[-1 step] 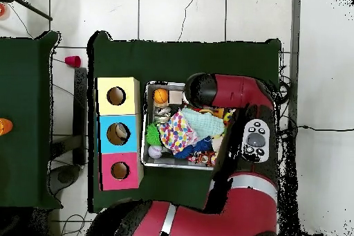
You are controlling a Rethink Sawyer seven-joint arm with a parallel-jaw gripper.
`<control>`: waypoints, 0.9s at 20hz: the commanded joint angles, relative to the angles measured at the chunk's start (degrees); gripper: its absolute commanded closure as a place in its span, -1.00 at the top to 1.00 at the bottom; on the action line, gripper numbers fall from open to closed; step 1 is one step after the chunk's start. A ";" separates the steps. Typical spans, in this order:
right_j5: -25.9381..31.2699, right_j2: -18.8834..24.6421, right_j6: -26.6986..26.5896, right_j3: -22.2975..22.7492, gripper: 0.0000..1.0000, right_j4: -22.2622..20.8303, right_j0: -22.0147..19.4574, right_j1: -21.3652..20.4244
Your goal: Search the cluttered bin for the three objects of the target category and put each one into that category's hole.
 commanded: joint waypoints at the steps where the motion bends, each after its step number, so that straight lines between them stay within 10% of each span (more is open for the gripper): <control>1: 0.44 6.71 -4.11 -4.87 1.00 0.40 -1.22 3.92; 18: 3.17 6.78 -2.97 0.06 1.00 1.82 -1.47 1.26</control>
